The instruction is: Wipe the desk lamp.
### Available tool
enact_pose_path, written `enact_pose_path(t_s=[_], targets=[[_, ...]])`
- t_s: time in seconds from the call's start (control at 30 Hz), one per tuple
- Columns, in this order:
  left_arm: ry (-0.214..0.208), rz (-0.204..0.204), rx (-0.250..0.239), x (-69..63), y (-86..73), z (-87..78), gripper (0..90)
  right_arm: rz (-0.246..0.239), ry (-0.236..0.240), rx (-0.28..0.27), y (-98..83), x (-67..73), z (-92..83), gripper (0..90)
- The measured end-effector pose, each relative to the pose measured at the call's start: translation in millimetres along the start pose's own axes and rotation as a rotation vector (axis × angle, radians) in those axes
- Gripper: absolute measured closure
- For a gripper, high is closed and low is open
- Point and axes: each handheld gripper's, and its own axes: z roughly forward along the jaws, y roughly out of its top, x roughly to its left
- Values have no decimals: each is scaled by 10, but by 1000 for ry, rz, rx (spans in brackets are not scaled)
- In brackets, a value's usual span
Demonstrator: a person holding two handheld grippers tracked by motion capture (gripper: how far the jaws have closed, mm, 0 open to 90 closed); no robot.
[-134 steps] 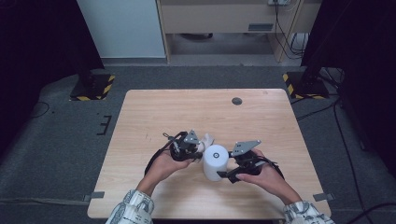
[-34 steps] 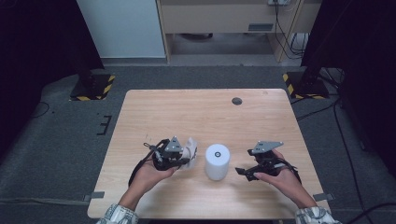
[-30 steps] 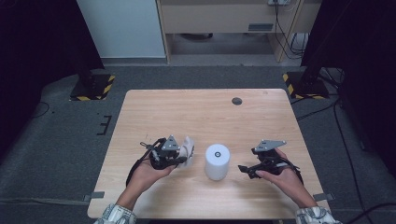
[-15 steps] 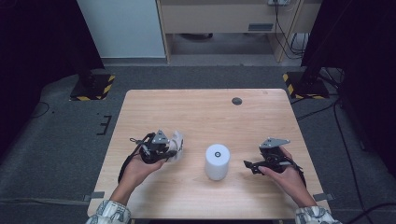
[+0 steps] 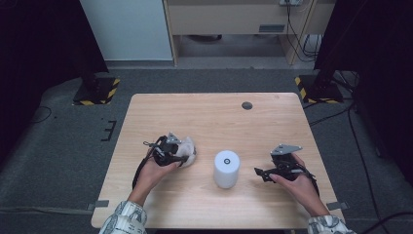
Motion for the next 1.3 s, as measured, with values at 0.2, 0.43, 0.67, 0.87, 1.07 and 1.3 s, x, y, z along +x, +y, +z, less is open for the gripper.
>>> enact_pose_path(t_s=[0.2,0.43,0.67,0.87,1.07,1.3], targets=[[8,-31,-83,-10,11,-163,131,3,-9,-2,-7,-16,-6,72],[56,-50,-131,65,-71,-402,50,8,-15,8,-10,-4,8,72],[90,-73,-139,203,-221,-553,48,19,-32,4,-15,-22,8,72],[141,-96,-146,324,-372,-647,48,38,-58,2,-26,-61,-9,72],[169,-135,-134,448,-552,-710,49,69,-108,-19,-39,-133,-53,70],[222,-173,-85,553,-774,-643,59,97,-164,-17,-80,-231,-68,63]])
